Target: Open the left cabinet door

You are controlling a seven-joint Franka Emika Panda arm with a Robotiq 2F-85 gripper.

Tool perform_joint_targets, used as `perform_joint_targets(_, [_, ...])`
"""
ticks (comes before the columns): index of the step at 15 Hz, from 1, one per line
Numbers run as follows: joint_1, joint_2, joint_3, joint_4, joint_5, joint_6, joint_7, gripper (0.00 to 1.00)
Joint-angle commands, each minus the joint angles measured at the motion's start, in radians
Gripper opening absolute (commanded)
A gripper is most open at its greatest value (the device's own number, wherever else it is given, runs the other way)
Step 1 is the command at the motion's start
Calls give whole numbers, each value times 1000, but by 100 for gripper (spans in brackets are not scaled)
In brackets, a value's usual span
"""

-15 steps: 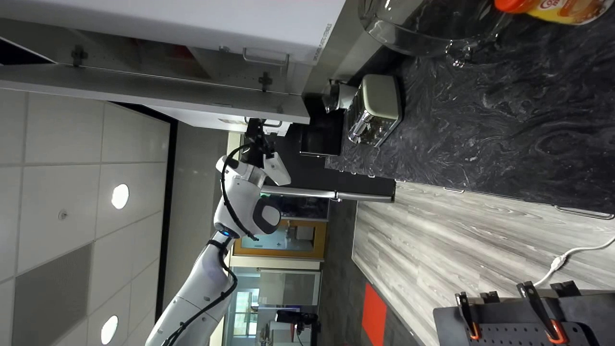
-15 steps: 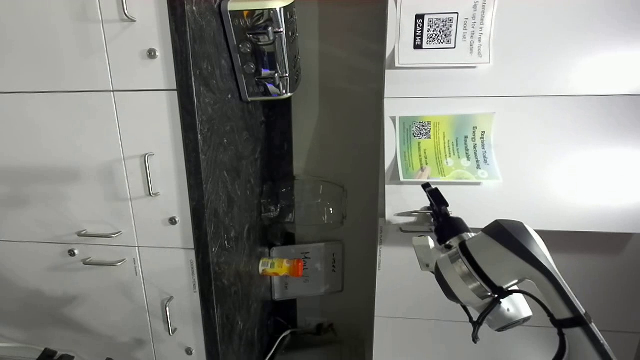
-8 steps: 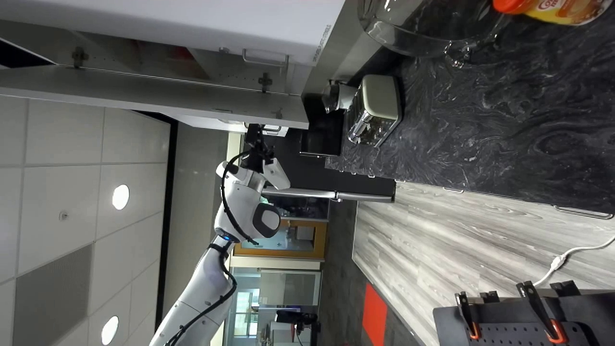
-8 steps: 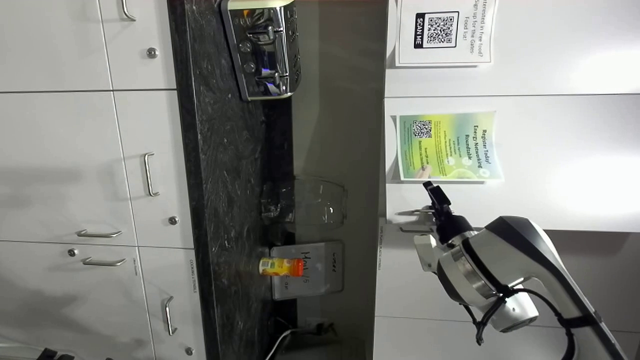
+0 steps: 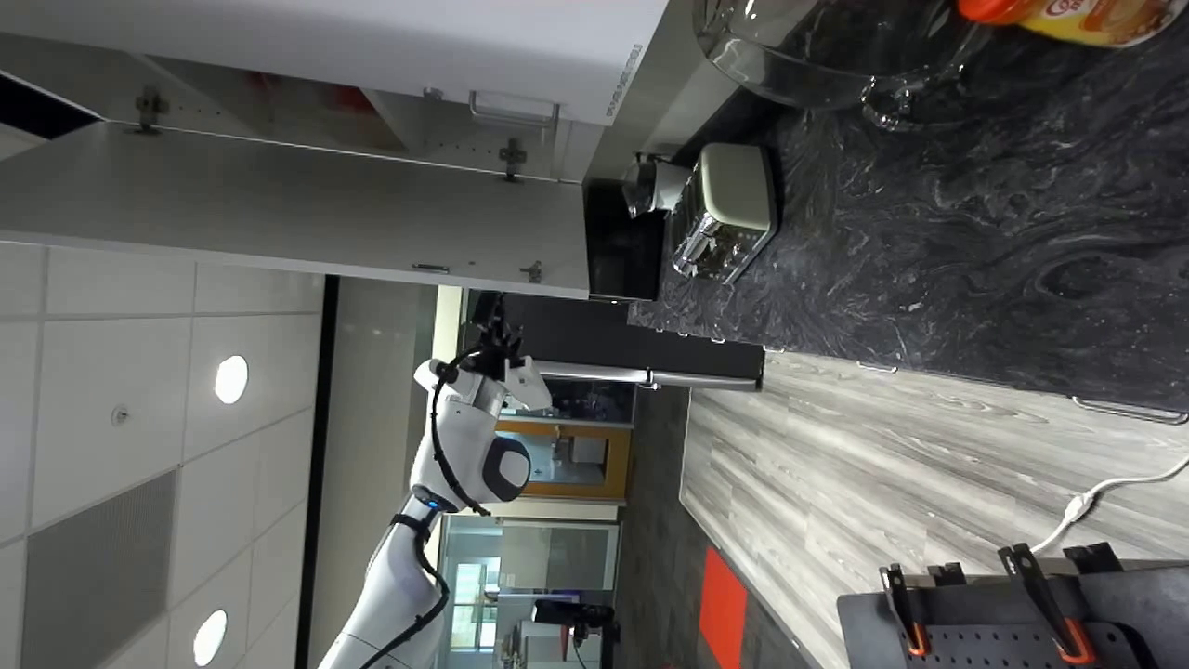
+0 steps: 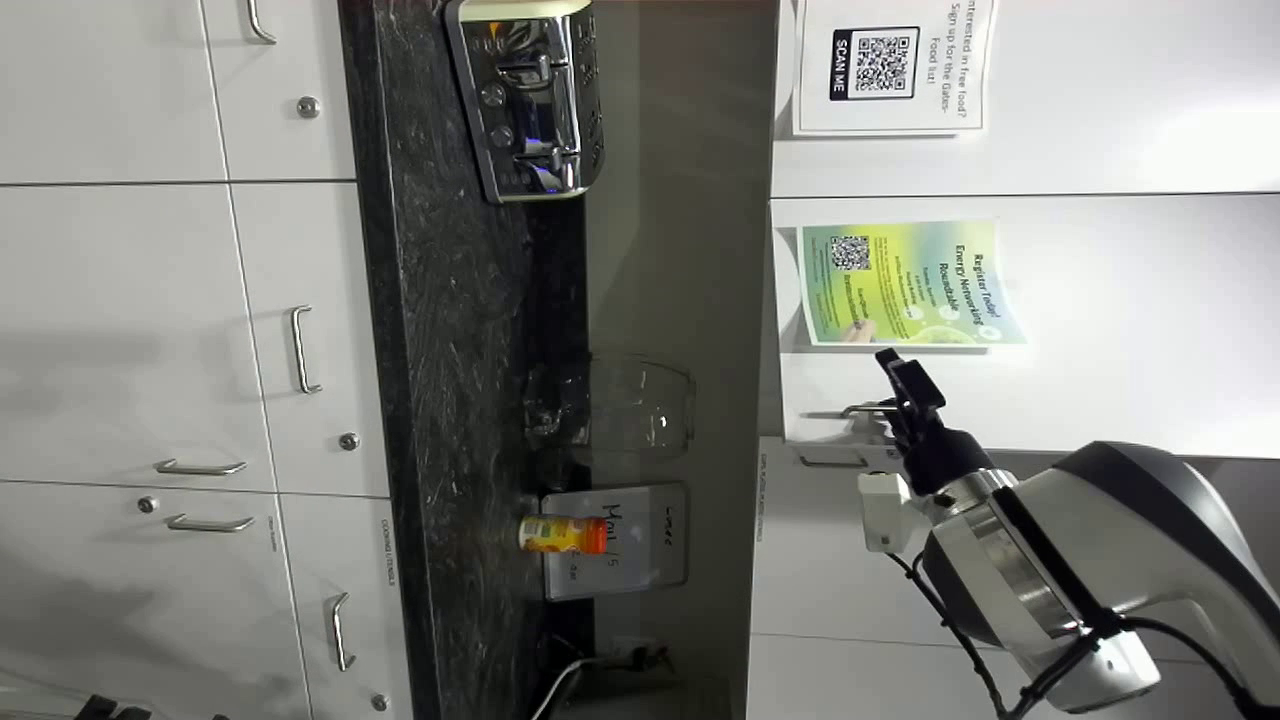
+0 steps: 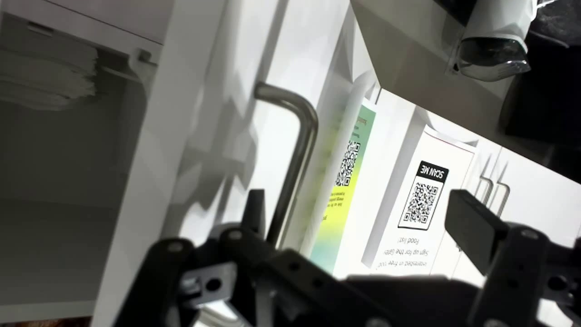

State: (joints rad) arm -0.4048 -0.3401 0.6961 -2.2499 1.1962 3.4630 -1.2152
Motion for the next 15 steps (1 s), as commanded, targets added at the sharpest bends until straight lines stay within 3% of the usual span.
perform_joint_targets(1, [-30, -35, 137, 13, 101, -95, -36, 100])
perform_joint_targets(9, [-79, -125, 316, 27, 296, -145, -73, 100])
perform_joint_targets(15, [-82, -161, 298, 6, 364, -172, -129, 100])
